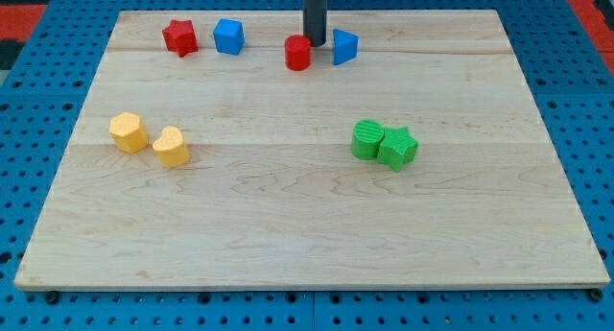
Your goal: Slide red star towards top left
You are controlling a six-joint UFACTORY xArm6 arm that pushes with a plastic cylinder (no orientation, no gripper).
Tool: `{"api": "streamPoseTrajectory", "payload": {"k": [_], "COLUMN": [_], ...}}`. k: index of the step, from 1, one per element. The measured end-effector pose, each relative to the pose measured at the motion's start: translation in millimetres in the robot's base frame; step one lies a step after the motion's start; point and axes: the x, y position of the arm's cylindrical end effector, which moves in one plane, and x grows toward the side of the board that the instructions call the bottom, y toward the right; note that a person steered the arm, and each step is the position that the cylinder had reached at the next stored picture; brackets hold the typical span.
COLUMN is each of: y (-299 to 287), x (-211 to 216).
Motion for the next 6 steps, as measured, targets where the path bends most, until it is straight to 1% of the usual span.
{"api": "streamPoseTrajectory", "payload": {"k": [1, 2, 3, 4, 5, 6], "y": [-33, -62, -98, -132, -170, -176], "x": [36, 53, 19, 1, 1, -24]}}
